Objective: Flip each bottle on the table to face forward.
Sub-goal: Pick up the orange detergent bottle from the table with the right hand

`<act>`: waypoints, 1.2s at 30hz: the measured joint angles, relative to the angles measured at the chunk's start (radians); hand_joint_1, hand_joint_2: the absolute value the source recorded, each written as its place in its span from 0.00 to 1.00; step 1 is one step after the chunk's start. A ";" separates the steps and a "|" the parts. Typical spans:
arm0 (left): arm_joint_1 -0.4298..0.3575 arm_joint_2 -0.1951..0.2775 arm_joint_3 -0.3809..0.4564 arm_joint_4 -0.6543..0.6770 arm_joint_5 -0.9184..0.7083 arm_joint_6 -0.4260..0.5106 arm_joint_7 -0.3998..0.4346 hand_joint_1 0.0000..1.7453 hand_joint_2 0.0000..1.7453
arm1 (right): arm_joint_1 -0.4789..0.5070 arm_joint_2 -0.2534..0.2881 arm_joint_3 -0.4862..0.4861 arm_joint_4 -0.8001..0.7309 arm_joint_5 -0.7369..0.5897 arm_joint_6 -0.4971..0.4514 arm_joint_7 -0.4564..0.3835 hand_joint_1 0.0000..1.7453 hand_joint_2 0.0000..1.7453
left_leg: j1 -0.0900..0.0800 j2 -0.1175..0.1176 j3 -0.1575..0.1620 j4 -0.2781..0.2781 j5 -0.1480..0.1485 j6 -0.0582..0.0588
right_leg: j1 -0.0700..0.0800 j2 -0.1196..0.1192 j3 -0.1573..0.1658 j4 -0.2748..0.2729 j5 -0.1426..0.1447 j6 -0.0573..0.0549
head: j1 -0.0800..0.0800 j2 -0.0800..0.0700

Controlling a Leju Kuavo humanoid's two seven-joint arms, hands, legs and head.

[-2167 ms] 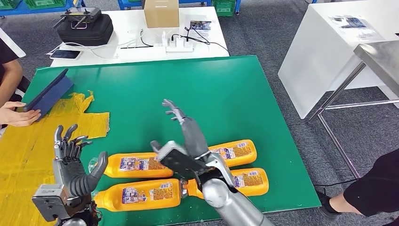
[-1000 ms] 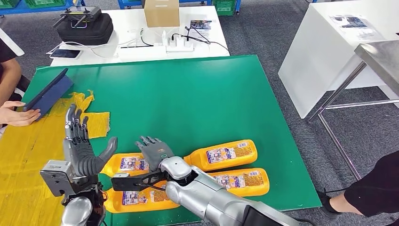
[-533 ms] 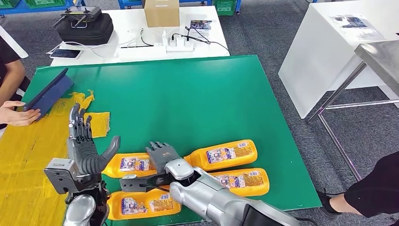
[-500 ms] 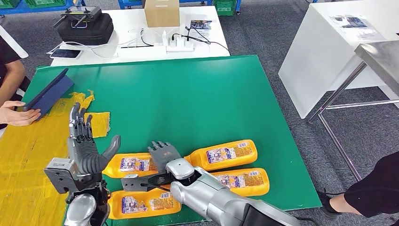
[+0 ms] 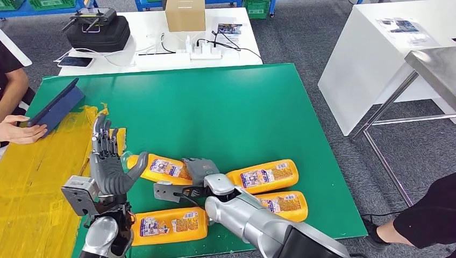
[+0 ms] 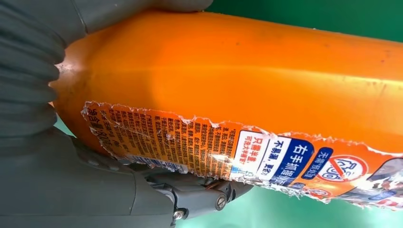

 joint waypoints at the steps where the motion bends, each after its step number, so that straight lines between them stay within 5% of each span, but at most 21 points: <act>1: 0.000 0.000 -0.002 0.001 0.000 0.000 0.000 0.00 1.00 | 0.001 -0.003 -0.004 0.001 0.000 -0.015 -0.004 1.00 1.00 | 0.000 0.000 0.000 0.000 0.000 0.000 | 0.000 0.000 0.000 0.000 0.000 0.000 | 0.000 0.000; 10: 0.009 0.000 -0.003 0.001 0.000 0.000 -0.002 0.00 1.00 | 0.019 -0.018 -0.050 0.003 -0.005 -0.226 -0.084 1.00 1.00 | 0.000 0.000 -0.003 0.000 0.002 0.002 | 0.000 0.000 0.008 0.000 0.002 0.002 | 0.000 0.000; 13: 0.023 0.000 -0.003 -0.005 -0.003 0.000 -0.002 0.00 1.00 | 0.031 -0.020 -0.080 -0.006 -0.018 -0.372 -0.157 1.00 1.00 | 0.000 0.000 -0.004 0.000 0.002 0.002 | 0.000 0.000 0.007 0.000 0.002 0.002 | 0.000 0.000; 17: 0.052 0.000 -0.002 -0.033 -0.026 0.000 0.002 0.00 1.00 | 0.081 -0.025 -0.171 -0.092 0.017 -0.557 -0.309 1.00 1.00 | 0.000 0.000 -0.004 0.000 0.002 0.002 | 0.000 0.000 0.006 0.000 0.001 0.002 | 0.000 0.000; 22: 0.086 0.002 -0.002 -0.082 -0.034 -0.040 0.039 0.00 1.00 | 0.235 0.007 -0.467 -0.357 0.010 -0.586 -0.659 1.00 1.00 | 0.000 -0.003 -0.007 0.000 0.002 0.002 | 0.000 -0.002 0.004 0.000 0.001 0.002 | 0.000 0.000; 26: 0.091 0.008 -0.002 -0.104 0.033 -0.131 0.090 0.00 1.00 | 0.341 0.016 -0.595 -0.558 -0.151 -0.586 -0.790 1.00 1.00 | 0.000 -0.004 -0.008 0.000 0.001 0.002 | 0.000 -0.004 -0.001 0.000 0.000 0.001 | 0.000 0.000; 36: 0.035 0.035 -0.025 -0.110 0.490 -0.561 0.241 0.00 1.00 | 0.481 0.017 -0.624 -0.722 0.114 -0.586 -0.905 1.00 1.00 | -0.001 0.000 -0.010 0.000 0.003 0.002 | 0.000 -0.001 0.000 0.000 0.003 0.002 | 0.000 0.000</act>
